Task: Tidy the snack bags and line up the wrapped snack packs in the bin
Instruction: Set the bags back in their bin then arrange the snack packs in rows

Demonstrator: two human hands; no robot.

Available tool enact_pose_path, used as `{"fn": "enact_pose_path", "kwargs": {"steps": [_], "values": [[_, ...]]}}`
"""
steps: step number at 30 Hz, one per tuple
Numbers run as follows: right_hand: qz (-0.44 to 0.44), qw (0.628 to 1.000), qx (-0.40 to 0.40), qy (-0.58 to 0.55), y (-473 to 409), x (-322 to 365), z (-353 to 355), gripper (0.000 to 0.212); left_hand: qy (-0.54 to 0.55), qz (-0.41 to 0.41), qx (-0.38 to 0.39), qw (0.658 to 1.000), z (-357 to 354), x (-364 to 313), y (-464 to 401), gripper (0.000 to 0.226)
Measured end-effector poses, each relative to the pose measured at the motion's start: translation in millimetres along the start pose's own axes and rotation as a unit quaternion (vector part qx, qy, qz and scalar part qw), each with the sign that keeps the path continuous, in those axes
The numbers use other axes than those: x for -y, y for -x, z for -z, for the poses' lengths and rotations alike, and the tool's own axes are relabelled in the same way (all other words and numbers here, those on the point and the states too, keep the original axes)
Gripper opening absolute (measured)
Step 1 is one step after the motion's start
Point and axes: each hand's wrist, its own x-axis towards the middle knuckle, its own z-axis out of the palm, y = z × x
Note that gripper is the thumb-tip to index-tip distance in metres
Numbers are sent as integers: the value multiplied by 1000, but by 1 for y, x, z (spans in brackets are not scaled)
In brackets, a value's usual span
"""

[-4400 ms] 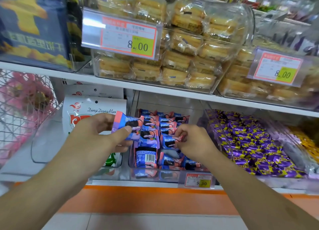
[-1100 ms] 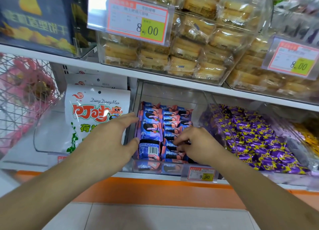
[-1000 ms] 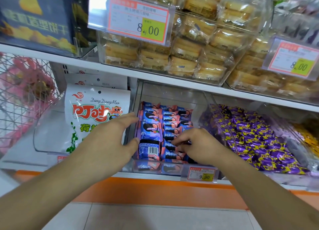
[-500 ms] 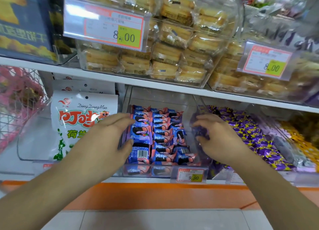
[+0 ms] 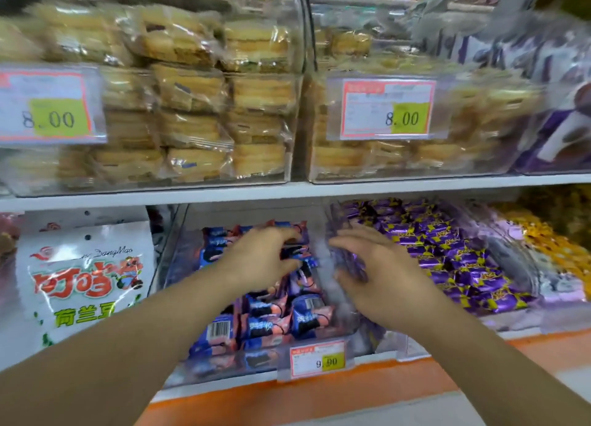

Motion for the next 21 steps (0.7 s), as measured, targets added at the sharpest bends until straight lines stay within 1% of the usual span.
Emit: {"fn": "enact_pose_path", "kwargs": {"steps": [3,6,11,13,16,19,21], "values": [[4,1000,-3,-12,-1,-4,-1,50,-34,9,49,998,-13,0,-32,65],[7,1000,-6,-17,-1,-5,-2,47,-66,37,89,993,-25,2,-51,73],[4,1000,-10,-29,0,-3,1,46,-99,64,90,989,-32,8,-65,79],[5,1000,-5,-29,0,-2,2,45,-92,55,88,990,-30,6,-67,76],[8,1000,-3,-30,0,1,4,42,-84,40,73,993,-30,4,-63,62],[6,999,-9,-38,1,3,6,40,-39,41,83,995,-30,3,-57,52],[4,999,-10,-40,2,6,7,40,-3,48,93,995,-30,4,-54,52]]}}
